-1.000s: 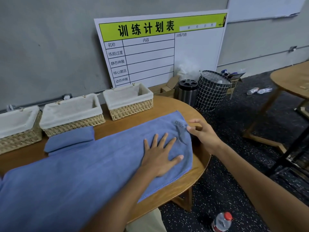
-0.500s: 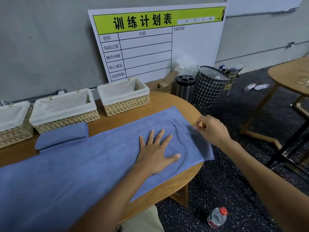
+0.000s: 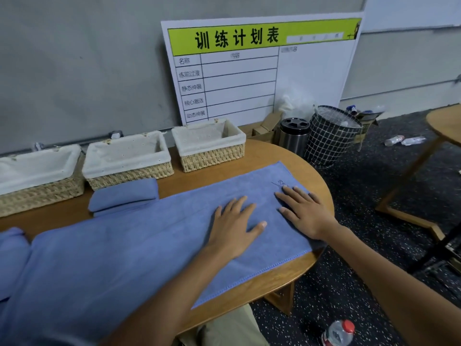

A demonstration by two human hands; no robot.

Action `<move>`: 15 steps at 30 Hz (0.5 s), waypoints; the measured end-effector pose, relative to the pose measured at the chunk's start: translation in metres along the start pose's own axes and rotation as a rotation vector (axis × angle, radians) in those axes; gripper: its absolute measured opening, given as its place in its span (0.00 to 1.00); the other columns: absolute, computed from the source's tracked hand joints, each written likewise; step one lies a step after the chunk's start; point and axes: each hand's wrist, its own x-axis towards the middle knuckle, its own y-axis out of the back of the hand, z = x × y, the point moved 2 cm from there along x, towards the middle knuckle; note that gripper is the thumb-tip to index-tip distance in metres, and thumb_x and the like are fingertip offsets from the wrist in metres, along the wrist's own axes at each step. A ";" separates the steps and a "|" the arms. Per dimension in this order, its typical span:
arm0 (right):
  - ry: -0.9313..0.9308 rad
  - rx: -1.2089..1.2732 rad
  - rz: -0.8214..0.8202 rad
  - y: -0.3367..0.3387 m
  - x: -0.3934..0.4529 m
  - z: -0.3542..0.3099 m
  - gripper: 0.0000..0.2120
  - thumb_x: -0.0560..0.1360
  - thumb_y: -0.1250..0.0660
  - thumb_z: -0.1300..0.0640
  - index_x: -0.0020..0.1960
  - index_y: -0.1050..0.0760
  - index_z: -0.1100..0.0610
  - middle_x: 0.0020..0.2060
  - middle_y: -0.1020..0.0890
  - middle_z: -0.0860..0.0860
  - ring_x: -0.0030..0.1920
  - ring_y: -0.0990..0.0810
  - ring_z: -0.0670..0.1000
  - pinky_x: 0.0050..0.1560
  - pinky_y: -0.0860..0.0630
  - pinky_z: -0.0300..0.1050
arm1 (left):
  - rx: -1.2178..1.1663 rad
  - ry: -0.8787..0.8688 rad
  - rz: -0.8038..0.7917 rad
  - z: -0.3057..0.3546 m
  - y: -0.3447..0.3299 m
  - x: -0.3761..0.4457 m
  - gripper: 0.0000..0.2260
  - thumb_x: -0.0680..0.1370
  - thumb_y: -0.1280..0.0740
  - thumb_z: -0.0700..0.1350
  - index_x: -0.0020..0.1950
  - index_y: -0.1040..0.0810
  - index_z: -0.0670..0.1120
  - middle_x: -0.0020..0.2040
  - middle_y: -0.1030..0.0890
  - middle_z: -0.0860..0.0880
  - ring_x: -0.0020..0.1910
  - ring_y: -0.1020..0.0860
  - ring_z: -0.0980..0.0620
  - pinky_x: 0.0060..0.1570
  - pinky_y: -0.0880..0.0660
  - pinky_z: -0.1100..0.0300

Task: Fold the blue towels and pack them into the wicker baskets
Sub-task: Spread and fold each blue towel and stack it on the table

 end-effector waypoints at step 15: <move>0.216 0.086 0.114 0.003 0.143 -0.138 0.17 0.81 0.37 0.47 0.69 0.26 0.49 0.60 0.25 0.53 0.62 0.26 0.59 0.60 0.31 0.52 | 0.076 0.539 0.512 -0.306 0.087 -0.133 0.06 0.75 0.27 0.40 0.51 0.19 0.48 0.53 0.22 0.46 0.52 0.22 0.39 0.48 0.24 0.43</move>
